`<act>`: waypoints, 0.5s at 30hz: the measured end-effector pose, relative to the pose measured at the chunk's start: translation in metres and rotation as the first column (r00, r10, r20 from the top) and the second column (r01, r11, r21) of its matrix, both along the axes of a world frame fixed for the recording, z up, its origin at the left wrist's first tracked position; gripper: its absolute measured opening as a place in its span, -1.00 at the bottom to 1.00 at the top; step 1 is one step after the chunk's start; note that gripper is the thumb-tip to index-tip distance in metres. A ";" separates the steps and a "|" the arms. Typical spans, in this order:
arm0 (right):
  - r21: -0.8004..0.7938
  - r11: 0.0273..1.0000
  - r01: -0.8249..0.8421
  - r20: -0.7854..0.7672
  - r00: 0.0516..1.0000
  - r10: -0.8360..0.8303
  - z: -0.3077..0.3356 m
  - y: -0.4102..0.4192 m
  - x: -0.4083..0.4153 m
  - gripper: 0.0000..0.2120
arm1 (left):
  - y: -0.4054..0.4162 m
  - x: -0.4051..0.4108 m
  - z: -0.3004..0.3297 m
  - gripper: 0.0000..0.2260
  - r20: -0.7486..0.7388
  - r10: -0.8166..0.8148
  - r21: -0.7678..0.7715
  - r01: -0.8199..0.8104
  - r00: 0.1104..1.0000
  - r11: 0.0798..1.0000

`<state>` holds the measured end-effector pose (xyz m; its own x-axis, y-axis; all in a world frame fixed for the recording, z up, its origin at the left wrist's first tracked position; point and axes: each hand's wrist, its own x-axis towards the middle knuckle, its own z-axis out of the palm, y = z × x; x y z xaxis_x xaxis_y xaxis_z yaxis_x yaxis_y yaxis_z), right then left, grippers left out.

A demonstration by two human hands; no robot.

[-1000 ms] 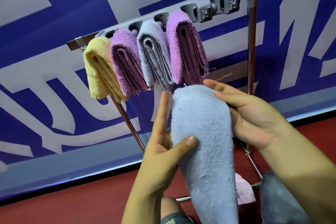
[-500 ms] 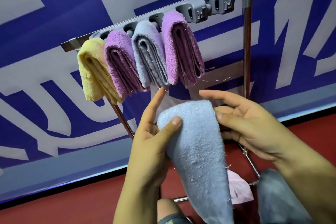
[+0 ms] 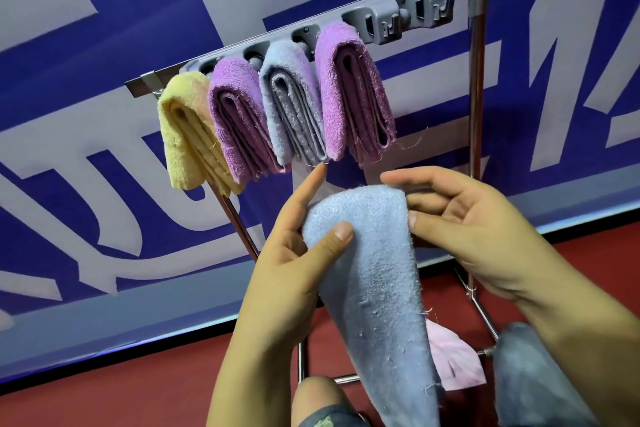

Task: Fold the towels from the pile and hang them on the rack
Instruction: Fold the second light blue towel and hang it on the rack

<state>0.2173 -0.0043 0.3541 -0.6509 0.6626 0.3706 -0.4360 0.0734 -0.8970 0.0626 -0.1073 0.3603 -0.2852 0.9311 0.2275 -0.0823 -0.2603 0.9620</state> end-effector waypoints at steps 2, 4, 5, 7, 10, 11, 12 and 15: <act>0.029 0.999 0.022 0.028 0.999 -0.022 0.000 -0.001 0.000 -0.58 | 0.000 -0.001 0.000 -0.46 -0.030 0.001 0.005 -0.001 1.000 1.000; 0.088 0.995 0.054 0.072 0.996 -0.061 0.001 -0.002 0.000 -0.51 | 0.001 -0.003 0.000 -0.46 -0.026 0.007 0.003 -0.007 1.000 1.000; 0.121 0.990 0.079 0.087 0.992 -0.090 0.002 -0.003 0.000 -0.49 | 0.001 -0.003 -0.001 -0.46 -0.016 0.005 0.000 -0.005 1.000 1.000; 0.172 0.977 0.124 0.104 0.984 -0.143 0.004 -0.005 0.001 -0.45 | 0.002 -0.003 -0.001 -0.45 0.005 -0.004 -0.009 0.004 1.000 1.000; 0.242 0.959 0.148 0.117 0.977 -0.181 0.008 -0.007 0.002 -0.45 | 0.004 -0.004 -0.003 -0.47 0.035 -0.016 -0.017 0.017 0.999 1.000; 0.269 0.950 0.158 0.120 0.973 -0.195 0.008 -0.007 0.002 -0.49 | 0.004 -0.004 -0.004 -0.47 0.039 -0.018 -0.018 0.019 0.999 1.000; 0.297 0.940 0.165 0.123 0.970 -0.209 0.009 -0.007 0.002 -0.54 | 0.005 -0.005 -0.004 -0.47 0.040 -0.022 -0.021 0.023 0.999 1.000; 0.335 0.924 0.185 0.136 0.961 -0.242 0.009 -0.006 0.002 -0.68 | 0.007 -0.005 -0.006 -0.47 0.038 -0.030 -0.032 0.031 0.999 0.999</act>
<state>0.2194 -0.0101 0.3629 -0.5792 0.6598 0.4788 -0.2201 0.4389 -0.8712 0.0575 -0.1005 0.3546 -0.2641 0.9462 0.1870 -0.1256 -0.2260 0.9660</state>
